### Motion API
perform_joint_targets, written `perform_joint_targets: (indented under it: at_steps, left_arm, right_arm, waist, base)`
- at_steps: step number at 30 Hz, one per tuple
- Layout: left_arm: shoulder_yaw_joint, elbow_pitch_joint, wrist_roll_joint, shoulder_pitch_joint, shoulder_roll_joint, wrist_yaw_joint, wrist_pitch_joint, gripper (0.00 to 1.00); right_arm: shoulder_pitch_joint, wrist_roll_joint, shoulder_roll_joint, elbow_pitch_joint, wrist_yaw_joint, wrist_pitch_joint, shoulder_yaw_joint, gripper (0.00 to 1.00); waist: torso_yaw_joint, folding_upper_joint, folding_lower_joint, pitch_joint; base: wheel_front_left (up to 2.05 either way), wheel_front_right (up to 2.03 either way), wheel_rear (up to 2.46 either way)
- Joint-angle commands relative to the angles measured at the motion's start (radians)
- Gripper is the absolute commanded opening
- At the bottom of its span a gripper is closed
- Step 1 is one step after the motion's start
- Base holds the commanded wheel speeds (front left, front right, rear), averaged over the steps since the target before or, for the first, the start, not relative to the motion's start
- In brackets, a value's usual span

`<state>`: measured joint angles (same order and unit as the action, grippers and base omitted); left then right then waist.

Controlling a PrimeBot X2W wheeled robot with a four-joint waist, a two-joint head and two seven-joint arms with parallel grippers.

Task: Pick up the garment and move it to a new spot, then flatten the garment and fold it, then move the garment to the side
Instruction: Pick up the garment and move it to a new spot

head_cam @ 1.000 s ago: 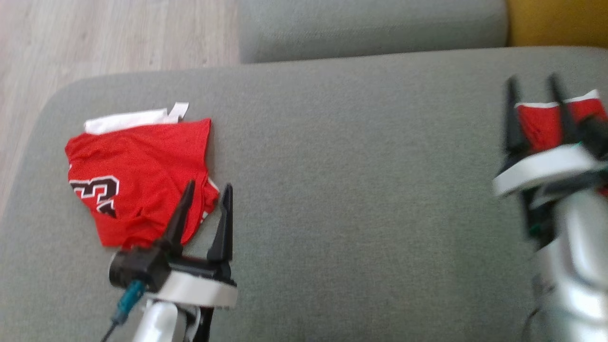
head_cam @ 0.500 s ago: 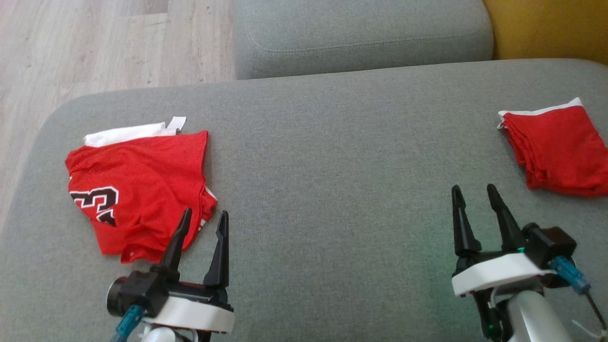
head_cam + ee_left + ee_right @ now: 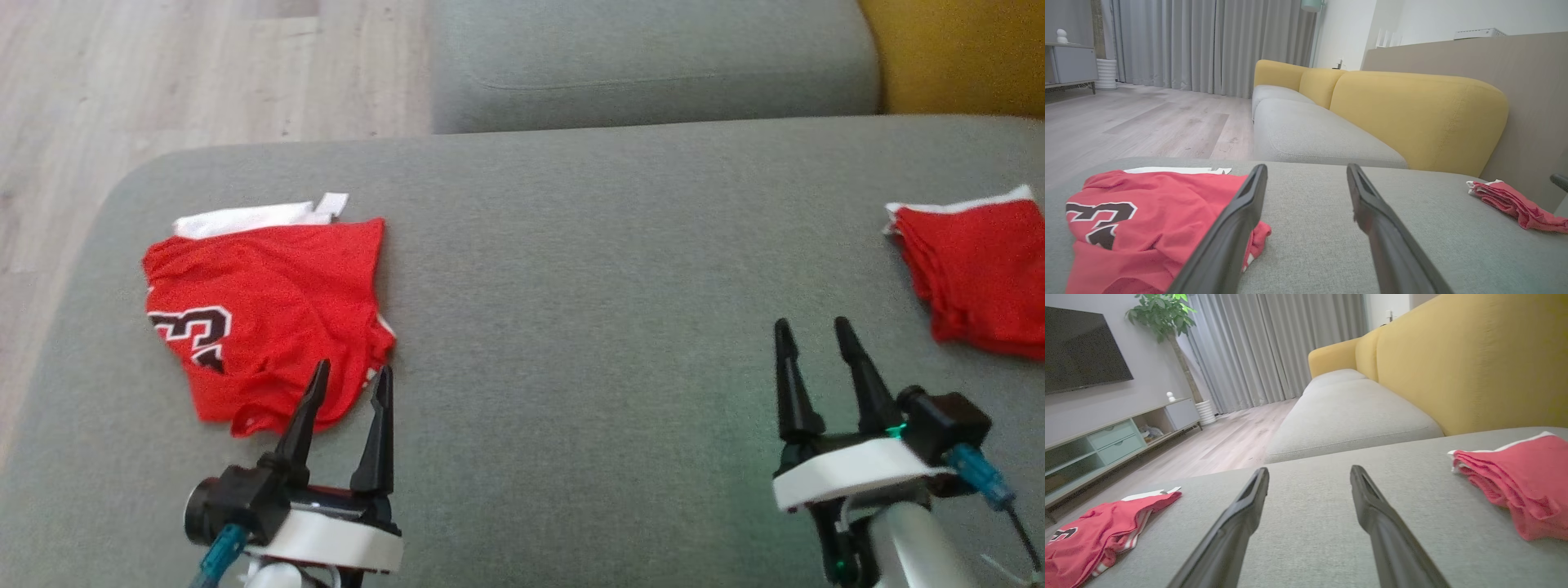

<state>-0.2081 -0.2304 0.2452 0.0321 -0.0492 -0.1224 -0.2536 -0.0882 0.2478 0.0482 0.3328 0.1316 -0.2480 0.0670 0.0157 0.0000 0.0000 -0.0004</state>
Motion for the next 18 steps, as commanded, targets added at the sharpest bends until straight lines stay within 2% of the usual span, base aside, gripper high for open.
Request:
perform_joint_targets:
  at_steps: [1,13,18]
  left_arm:
    - [0.030,0.024,-0.009,0.038,-0.001,0.005,-0.008,1.00]
    - [0.047,0.008,-0.032,0.012,-0.001,0.001,-0.008,1.00]
    - [0.048,0.006,-0.042,0.002,-0.001,-0.001,-0.008,1.00]
  right_arm:
    - [-0.010,0.002,0.002,-0.041,-0.001,-0.014,0.041,1.00]
    - [0.030,0.023,0.002,-0.036,-0.001,-0.014,0.154,1.00]
    - [0.034,0.033,0.002,-0.029,-0.001,-0.014,0.179,1.00]
  waist:
    - [0.028,0.0000,0.0000,-0.008]
    - [0.214,0.0000,0.0000,-0.045]
    - [0.265,0.0000,0.0000,-0.051]
  base:
    - [0.00,0.00,0.00]
    - [0.00,0.00,0.00]
    - [0.00,0.00,0.00]
